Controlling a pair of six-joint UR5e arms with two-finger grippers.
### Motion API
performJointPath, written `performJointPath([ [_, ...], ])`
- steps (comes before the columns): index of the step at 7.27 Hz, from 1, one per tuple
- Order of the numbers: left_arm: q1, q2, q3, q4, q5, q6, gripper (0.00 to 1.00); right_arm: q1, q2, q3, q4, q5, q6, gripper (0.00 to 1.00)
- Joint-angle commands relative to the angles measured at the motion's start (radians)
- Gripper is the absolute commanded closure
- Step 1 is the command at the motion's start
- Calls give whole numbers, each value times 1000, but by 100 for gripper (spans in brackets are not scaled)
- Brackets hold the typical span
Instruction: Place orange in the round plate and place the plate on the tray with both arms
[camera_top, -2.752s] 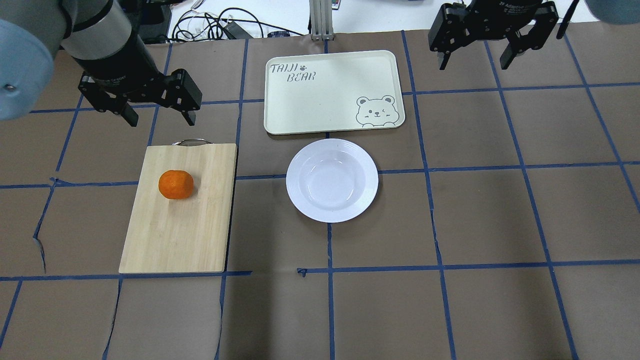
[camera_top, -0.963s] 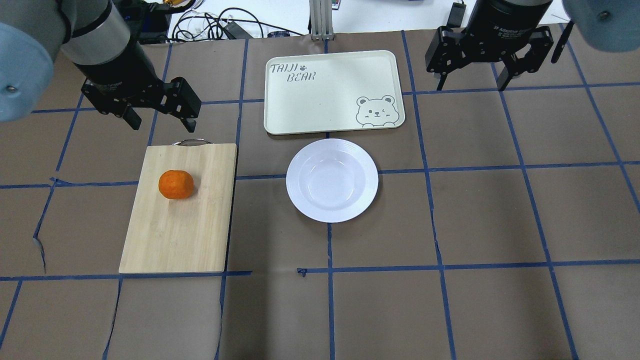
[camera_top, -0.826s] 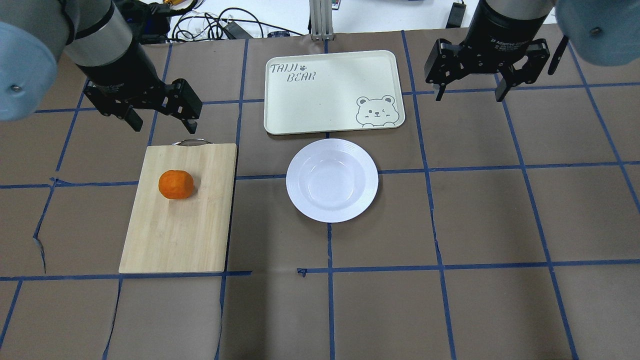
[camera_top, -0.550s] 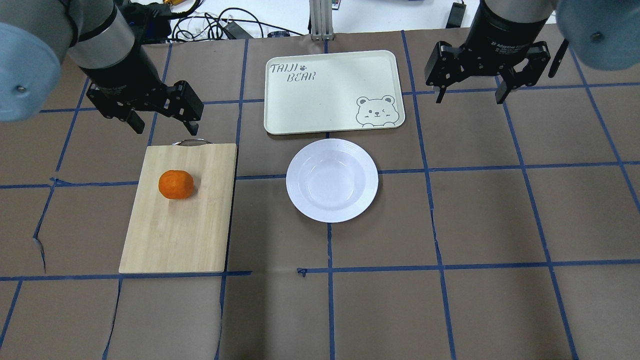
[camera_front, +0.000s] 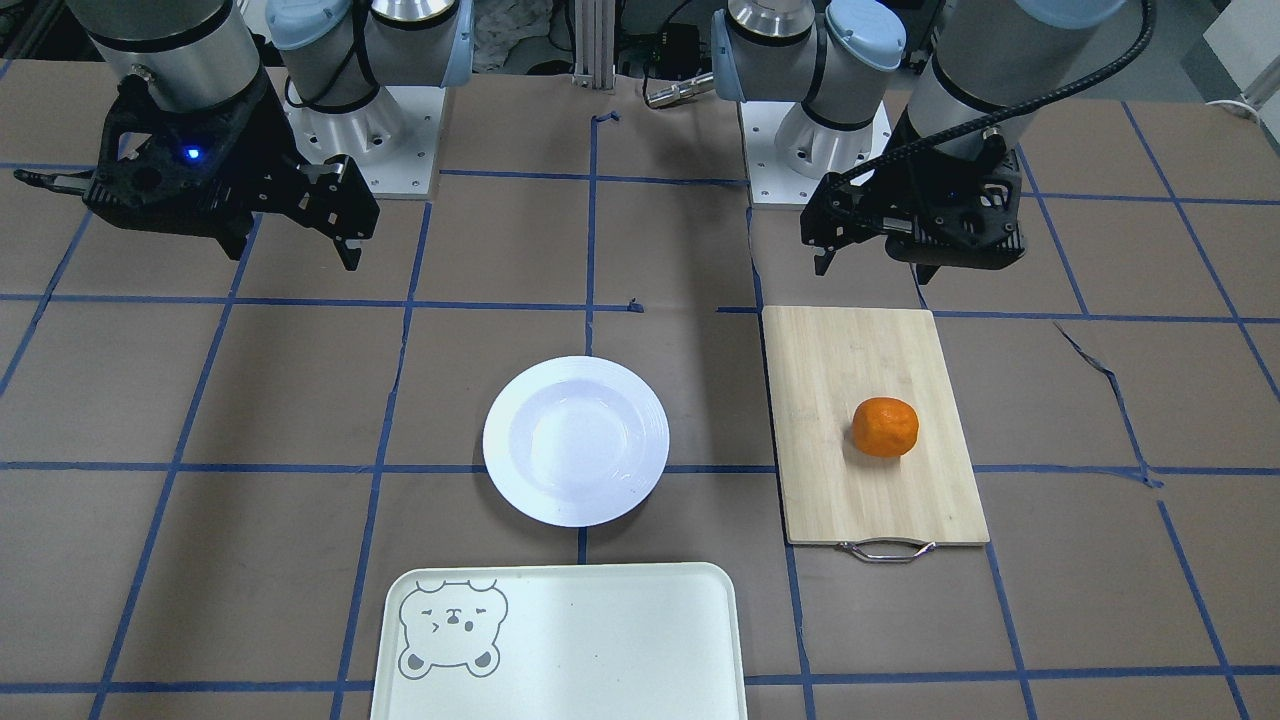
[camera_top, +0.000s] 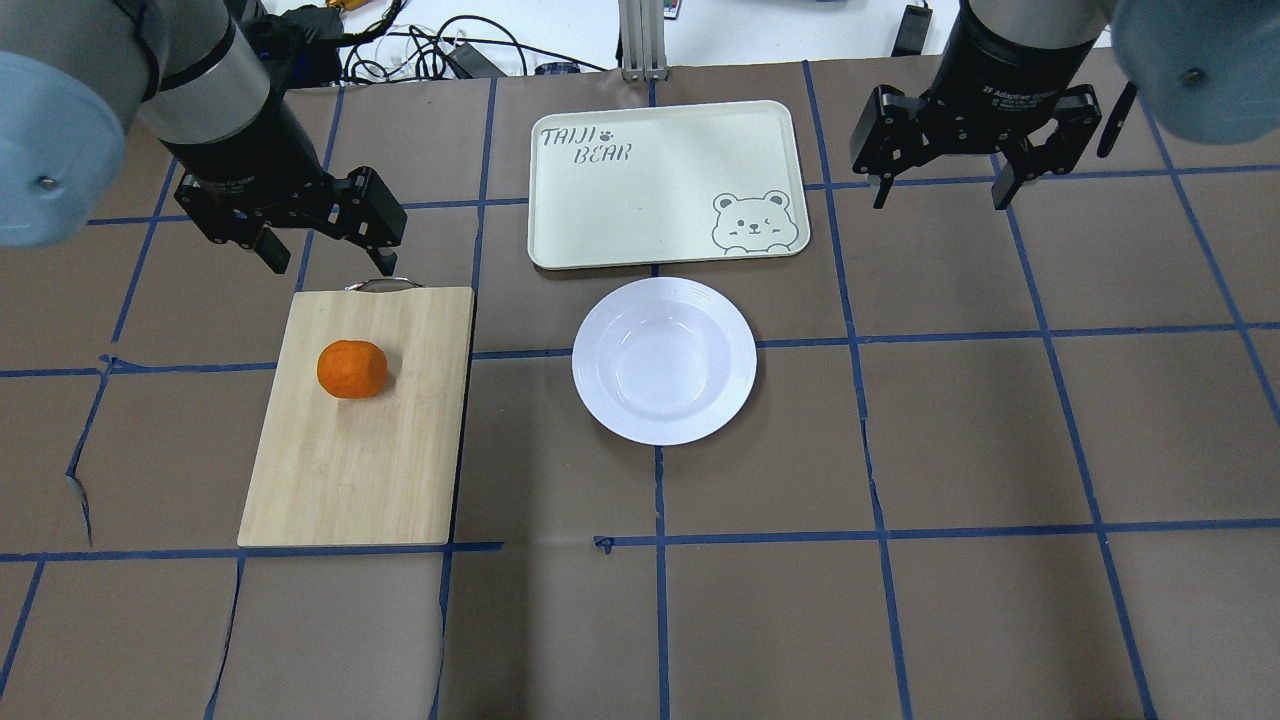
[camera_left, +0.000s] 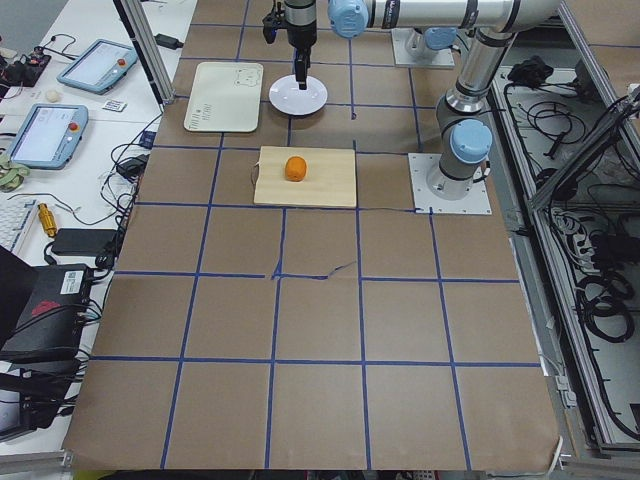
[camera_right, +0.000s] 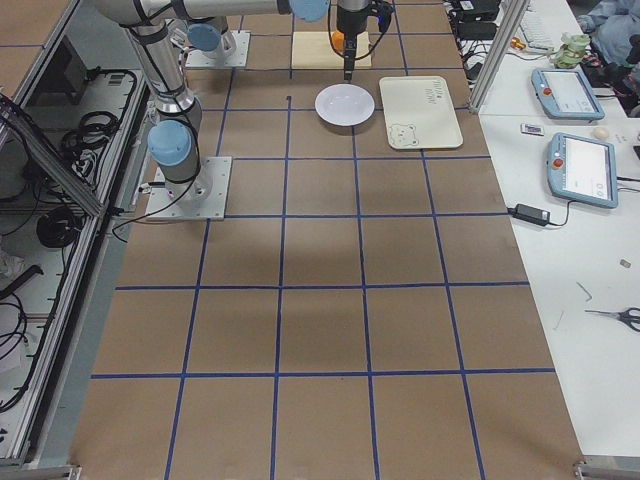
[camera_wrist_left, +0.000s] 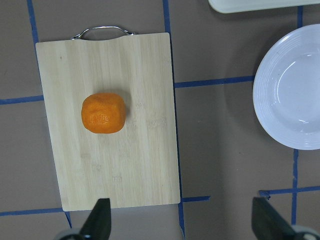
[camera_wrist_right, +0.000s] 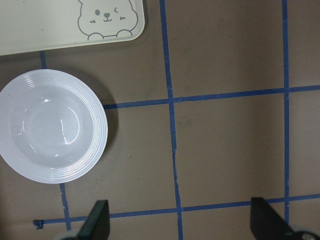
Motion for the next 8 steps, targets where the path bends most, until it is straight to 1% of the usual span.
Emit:
performJointPath([
  [1,0,0,0,4,0,-1,0,0,0,0,1,-3,-1,0],
  [3,0,0,0,5,3,1,0,-2,-1,-1,0,-3,-3,0],
  [4,2,-2,0,5,1,1,0,0,-1,0,-31,-3,-4,0],
  [6,2,-3,0,7,0,-1,0,-2,-1,0,-36,-5,-7,0],
  [7,2,-3,0,7,0,-1,0,0,-1,0,-43,-8,-16,12],
  [8,2,-3,0,7,-2,-4,0,0,-1,0,-43,0,-7,0],
])
